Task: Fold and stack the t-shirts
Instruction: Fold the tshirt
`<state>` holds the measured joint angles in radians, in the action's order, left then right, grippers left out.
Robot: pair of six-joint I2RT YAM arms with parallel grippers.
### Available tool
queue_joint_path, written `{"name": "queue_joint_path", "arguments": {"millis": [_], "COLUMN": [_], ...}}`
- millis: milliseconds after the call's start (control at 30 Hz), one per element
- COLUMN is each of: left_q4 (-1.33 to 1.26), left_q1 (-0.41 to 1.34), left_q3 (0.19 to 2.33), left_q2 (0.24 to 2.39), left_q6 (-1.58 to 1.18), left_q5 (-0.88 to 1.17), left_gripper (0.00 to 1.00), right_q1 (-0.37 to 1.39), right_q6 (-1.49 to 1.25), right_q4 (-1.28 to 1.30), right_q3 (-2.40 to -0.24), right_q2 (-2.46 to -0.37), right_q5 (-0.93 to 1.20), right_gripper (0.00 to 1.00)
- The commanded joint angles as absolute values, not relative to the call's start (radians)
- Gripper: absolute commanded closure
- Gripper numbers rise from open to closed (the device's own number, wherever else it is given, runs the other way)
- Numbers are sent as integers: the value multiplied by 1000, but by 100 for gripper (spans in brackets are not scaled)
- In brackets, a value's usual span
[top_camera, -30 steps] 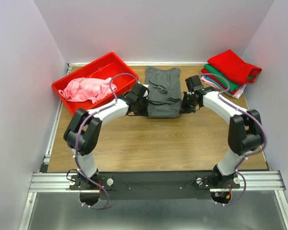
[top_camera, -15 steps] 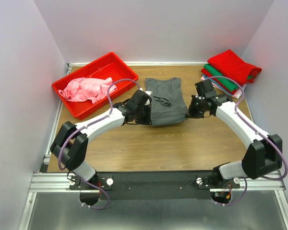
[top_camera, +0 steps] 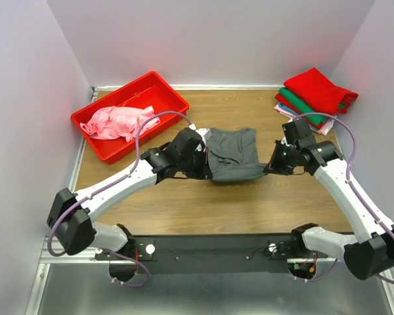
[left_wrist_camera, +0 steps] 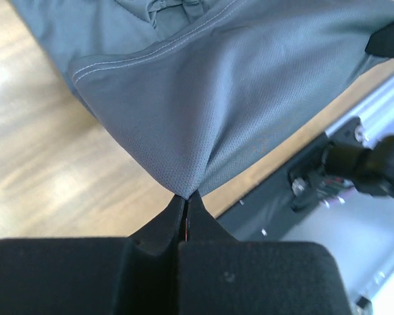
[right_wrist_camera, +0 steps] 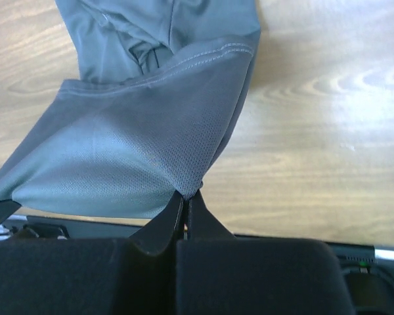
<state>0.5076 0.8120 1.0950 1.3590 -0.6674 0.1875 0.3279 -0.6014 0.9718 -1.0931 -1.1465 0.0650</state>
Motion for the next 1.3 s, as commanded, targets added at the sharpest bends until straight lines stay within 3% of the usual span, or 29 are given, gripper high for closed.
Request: {"name": "queue_joint_path", "arguments": {"millis": [0,267,633,1267], "left_q4": [564,542,503,425], "left_q1": [836,862,848,680], "left_q3": [1068,1054,1112,1149], "left_q2": [1286,1224,1285,1414], "left_q6": [-719,-762,-756,-689], "left_q5": [235,275,206,282], "left_gripper": [100,100,100,100], "right_q1": [328,328,328,327], "right_q6": [-620,-656,-695,-664], "right_q4": [1112,1164,1062,925], "right_q3": [-1140,-1201,-1316,-1391], "right_q2": [-1088,-1061,-1203,-1431], "right_q5": [51,67,-32,-161], "right_gripper": [98,99,99,99]}}
